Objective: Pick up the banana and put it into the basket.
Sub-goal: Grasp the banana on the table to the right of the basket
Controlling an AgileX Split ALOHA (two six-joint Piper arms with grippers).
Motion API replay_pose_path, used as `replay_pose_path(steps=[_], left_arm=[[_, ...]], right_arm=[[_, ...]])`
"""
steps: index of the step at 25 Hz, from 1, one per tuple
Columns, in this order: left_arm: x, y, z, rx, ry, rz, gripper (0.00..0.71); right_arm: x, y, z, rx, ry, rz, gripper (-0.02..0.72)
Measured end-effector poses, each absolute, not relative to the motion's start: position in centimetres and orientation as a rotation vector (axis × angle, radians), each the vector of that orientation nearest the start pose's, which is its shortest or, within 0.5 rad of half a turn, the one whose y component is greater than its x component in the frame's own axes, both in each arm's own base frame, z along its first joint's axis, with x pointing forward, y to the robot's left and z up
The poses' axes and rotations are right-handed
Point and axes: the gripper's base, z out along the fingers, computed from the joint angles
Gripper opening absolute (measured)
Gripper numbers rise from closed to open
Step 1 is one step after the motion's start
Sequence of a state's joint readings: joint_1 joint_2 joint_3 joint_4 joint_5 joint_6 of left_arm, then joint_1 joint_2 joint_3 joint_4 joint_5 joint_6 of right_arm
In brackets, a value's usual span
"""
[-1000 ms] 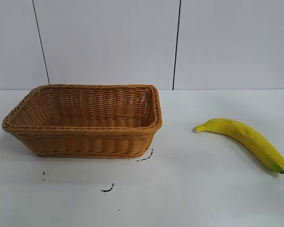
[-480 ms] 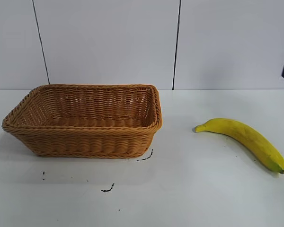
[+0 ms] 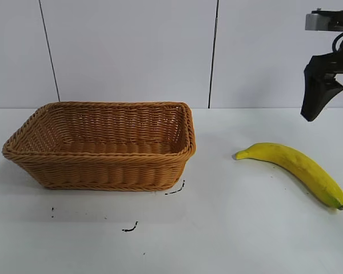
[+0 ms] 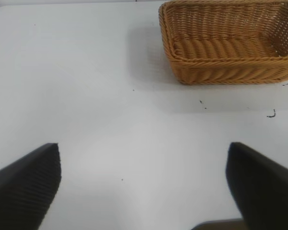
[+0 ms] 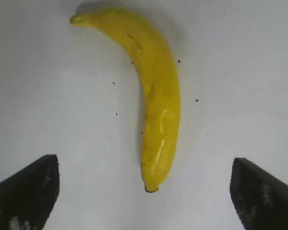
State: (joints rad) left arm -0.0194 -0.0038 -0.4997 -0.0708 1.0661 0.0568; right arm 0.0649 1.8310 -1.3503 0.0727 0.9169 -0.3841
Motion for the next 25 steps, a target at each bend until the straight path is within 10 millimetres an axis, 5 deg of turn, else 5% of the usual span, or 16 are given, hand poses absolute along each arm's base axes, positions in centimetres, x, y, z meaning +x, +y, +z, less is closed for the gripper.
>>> replay_pose_path(steps=[9, 20, 25], left_arm=[[-0.6, -0.6, 27.7, 0.082, 2.043, -0.061, 0.693], [-0.6, -0.6, 27.7, 0.082, 2.044, -0.061, 0.693], [-0.6, -0.6, 27.7, 0.082, 2.043, -0.061, 0.693]], right_arm=[[38.9, 2.8, 18.9, -0.559, 2.819, 0.001, 0.644], [40.1, 2.9, 11.4, -0.531, 2.936, 0.015, 0.636], [40.5, 2.9, 10.7, -0.509, 2.919, 0.011, 0.636]])
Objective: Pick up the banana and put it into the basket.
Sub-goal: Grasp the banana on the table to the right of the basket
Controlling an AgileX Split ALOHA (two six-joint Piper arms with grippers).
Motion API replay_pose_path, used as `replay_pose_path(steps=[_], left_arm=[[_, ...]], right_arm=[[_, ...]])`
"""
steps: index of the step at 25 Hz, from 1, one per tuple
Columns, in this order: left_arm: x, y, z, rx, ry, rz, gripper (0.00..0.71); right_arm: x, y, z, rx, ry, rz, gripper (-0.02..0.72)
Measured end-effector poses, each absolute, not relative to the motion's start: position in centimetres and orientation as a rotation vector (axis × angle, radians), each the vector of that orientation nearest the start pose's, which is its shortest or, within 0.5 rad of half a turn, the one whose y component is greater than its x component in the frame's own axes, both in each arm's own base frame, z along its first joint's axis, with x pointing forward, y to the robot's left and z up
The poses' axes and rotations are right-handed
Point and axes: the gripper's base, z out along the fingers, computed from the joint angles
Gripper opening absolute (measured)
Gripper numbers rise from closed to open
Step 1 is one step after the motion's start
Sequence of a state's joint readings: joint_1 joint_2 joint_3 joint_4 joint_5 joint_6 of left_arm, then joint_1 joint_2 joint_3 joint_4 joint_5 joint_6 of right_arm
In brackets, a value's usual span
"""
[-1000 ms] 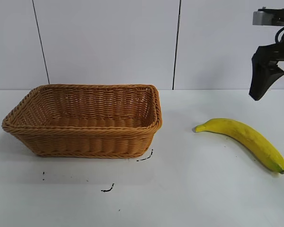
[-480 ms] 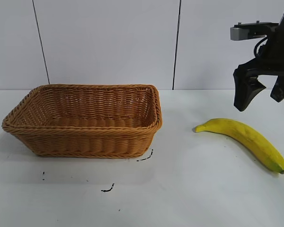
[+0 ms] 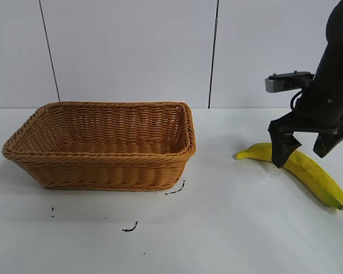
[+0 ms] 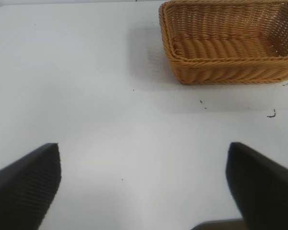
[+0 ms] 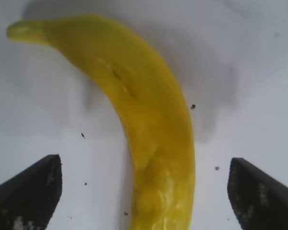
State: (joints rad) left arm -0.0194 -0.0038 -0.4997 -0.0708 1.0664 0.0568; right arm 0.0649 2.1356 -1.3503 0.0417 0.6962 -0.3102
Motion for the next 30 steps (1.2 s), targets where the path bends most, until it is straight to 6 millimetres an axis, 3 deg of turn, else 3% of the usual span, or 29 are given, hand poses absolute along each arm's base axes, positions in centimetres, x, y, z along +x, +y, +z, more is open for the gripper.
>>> replay_pose_path(steps=[4, 7, 11, 14, 24, 30], left_arm=[[-0.6, -0.6, 27.7, 0.082, 2.043, -0.061, 0.693], [-0.6, -0.6, 27.7, 0.082, 2.043, -0.061, 0.693], [-0.6, -0.6, 27.7, 0.082, 2.043, -0.061, 0.693], [-0.6, -0.6, 27.7, 0.082, 2.043, -0.061, 0.693], [-0.6, -0.6, 27.7, 0.082, 2.043, -0.061, 0.693], [-0.6, -0.6, 27.7, 0.082, 2.043, -0.061, 0.693]], right_arm=[[40.6, 2.9, 10.6, -0.507, 2.908, 0.009, 0.634], [40.6, 2.9, 10.6, -0.494, 2.908, 0.01, 0.58], [40.6, 2.8, 10.6, -0.468, 2.913, 0.006, 0.452], [40.6, 2.8, 10.6, -0.476, 2.916, -0.009, 0.294], [40.3, 2.6, 11.0, -0.5, 2.937, -0.025, 0.292], [39.6, 2.6, 14.8, -0.496, 2.912, -0.029, 0.292]])
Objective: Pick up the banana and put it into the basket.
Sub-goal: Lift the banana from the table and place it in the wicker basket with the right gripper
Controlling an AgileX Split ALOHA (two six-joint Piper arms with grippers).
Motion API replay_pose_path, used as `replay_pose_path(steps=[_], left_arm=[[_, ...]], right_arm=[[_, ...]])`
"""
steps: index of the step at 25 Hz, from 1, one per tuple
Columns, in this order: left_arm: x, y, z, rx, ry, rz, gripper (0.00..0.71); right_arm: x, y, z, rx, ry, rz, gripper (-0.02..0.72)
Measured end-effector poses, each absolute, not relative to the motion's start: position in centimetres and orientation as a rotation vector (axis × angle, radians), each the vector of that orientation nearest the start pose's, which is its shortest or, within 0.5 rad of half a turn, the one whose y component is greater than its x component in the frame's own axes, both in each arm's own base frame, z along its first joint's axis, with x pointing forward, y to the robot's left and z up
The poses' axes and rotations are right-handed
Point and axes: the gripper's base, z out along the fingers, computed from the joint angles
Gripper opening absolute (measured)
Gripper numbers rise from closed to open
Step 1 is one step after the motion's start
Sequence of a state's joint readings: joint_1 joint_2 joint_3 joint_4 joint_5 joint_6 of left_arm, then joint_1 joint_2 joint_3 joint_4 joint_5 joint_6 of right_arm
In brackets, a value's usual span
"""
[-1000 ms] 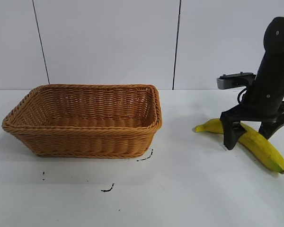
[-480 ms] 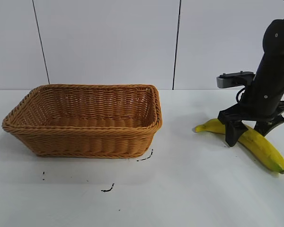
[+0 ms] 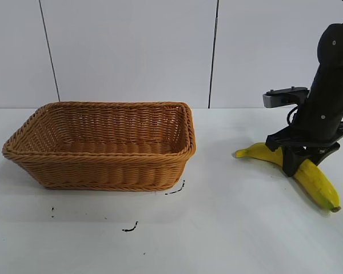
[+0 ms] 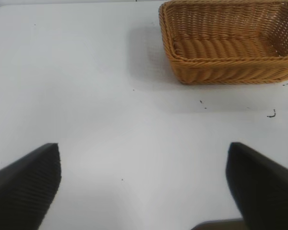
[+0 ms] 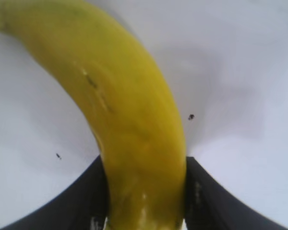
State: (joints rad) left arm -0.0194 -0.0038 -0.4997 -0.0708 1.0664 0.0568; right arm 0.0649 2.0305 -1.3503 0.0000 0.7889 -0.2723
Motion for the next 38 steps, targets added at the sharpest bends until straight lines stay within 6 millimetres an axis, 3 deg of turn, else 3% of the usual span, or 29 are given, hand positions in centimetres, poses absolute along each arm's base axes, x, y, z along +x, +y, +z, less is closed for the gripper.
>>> replay_pose_path(steps=[14, 23, 27, 31, 38], left_arm=[[-0.6, -0.6, 27.7, 0.082, 2.043, -0.061, 0.693], [-0.6, -0.6, 27.7, 0.082, 2.043, -0.061, 0.693], [-0.6, -0.6, 27.7, 0.082, 2.043, -0.061, 0.693], [-0.6, -0.6, 27.7, 0.082, 2.043, -0.061, 0.693], [-0.6, -0.6, 27.7, 0.082, 2.043, -0.061, 0.693]], right_arm=[[37.4, 2.3, 22.6, -0.492, 2.825, -0.061, 0.292], [38.9, 4.7, 27.5, -0.495, 2.708, 0.022, 0.292], [39.4, 6.7, 28.9, -0.561, 2.656, 0.024, 0.292], [39.8, 9.5, 28.7, -0.659, 2.643, 0.032, 0.292], [40.1, 16.4, 28.2, -0.865, 2.563, 0.057, 0.292]])
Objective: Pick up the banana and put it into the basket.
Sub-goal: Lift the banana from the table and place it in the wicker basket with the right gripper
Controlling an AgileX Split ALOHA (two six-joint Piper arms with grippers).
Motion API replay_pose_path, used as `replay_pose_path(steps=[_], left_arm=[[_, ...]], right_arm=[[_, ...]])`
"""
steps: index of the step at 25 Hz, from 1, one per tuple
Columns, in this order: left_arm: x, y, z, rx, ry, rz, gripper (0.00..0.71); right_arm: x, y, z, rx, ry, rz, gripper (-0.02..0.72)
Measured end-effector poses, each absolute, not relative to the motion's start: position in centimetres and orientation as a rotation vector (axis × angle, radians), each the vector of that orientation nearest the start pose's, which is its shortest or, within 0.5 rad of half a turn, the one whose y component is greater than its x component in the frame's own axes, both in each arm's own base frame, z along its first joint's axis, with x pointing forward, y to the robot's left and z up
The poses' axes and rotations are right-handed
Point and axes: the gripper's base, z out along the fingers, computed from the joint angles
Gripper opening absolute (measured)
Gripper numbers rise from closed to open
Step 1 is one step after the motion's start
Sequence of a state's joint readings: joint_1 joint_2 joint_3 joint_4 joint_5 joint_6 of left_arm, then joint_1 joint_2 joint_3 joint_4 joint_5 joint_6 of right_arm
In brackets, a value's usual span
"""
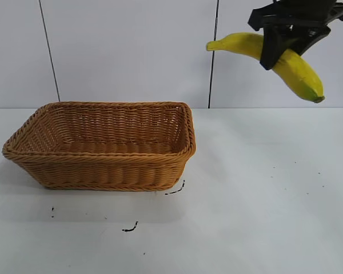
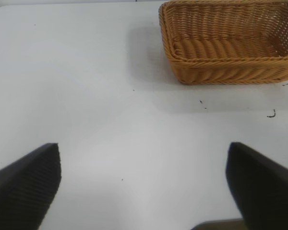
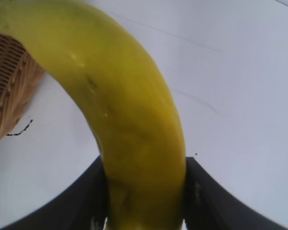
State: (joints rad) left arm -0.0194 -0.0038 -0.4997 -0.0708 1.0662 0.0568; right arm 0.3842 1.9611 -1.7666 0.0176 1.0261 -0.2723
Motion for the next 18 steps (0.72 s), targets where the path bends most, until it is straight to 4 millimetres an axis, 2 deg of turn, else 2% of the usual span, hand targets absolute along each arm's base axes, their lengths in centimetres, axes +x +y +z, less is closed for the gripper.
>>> replay_pose_path(steps=[7, 11, 15, 18], left_arm=[[-0.6, -0.6, 27.7, 0.082, 2.043, -0.061, 0.693], [-0.6, -0.6, 27.7, 0.082, 2.043, -0.061, 0.693], [-0.6, -0.6, 27.7, 0.082, 2.043, -0.061, 0.693], [-0.6, -0.6, 27.7, 0.082, 2.043, -0.061, 0.693]], right_arm=[[40.5, 25.1, 26.3, -1.066, 2.453, 0.109, 0.292], [40.4, 29.6, 25.2, -1.191, 2.319, 0.093, 0.292], [39.9, 32.4, 23.2, -1.317, 2.199, 0.031, 0.292], [40.0, 33.4, 21.4, -1.392, 2.142, 0.004, 0.292]])
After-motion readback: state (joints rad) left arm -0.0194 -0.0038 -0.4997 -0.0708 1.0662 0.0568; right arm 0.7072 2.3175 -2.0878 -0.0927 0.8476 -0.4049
